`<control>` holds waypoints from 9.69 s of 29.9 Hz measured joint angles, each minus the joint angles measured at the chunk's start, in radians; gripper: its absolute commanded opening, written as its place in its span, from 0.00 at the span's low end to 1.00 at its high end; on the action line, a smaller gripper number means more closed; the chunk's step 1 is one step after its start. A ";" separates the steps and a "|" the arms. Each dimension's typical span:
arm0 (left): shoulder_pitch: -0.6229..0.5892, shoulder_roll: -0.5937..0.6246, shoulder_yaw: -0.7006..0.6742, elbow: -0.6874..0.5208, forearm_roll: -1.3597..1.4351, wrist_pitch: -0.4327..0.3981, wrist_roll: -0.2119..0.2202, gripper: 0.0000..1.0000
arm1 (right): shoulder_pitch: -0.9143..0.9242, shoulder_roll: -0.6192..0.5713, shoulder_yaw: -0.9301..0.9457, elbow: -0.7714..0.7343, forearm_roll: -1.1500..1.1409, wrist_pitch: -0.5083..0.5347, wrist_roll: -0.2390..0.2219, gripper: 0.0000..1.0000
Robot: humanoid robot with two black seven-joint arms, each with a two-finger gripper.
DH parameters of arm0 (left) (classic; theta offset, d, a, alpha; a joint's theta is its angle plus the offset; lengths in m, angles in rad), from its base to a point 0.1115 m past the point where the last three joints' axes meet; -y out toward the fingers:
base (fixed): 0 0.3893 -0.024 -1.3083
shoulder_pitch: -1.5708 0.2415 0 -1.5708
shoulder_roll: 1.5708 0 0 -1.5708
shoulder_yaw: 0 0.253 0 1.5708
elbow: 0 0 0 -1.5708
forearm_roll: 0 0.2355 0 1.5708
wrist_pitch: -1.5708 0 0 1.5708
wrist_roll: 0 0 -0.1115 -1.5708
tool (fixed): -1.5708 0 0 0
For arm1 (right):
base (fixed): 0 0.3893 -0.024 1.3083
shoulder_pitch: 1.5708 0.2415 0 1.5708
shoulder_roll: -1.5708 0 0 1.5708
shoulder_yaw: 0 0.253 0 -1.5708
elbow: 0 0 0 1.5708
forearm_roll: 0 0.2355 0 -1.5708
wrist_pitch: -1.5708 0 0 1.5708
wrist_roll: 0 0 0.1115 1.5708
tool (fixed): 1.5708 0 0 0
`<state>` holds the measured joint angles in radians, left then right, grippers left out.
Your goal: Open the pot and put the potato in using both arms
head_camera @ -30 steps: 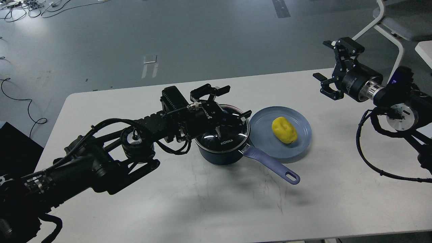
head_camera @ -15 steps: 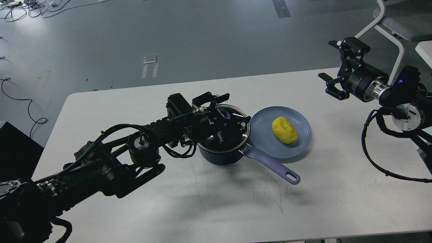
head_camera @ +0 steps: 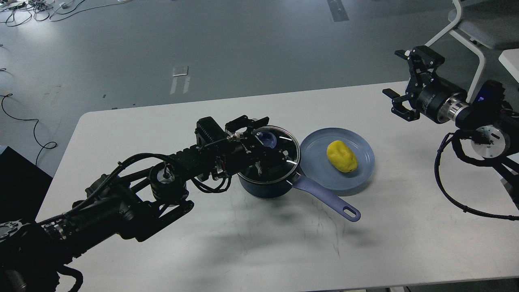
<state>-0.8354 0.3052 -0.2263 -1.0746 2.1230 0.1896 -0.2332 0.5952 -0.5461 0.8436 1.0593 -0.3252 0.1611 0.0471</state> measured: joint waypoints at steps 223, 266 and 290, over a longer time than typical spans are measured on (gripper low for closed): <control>-0.094 0.414 -0.121 -0.016 -1.769 -0.163 -0.092 0.98 | 0.291 0.095 -0.877 -0.230 -1.217 -0.274 0.441 0.12; -0.069 0.327 -0.137 -0.015 -1.836 -0.171 -0.080 0.98 | 0.405 0.335 -0.635 -0.055 -0.340 -0.421 0.399 1.00; 0.098 0.254 -0.272 -0.016 -2.057 -0.334 0.067 0.98 | 0.263 0.104 -0.213 -0.002 0.156 0.072 -0.183 1.00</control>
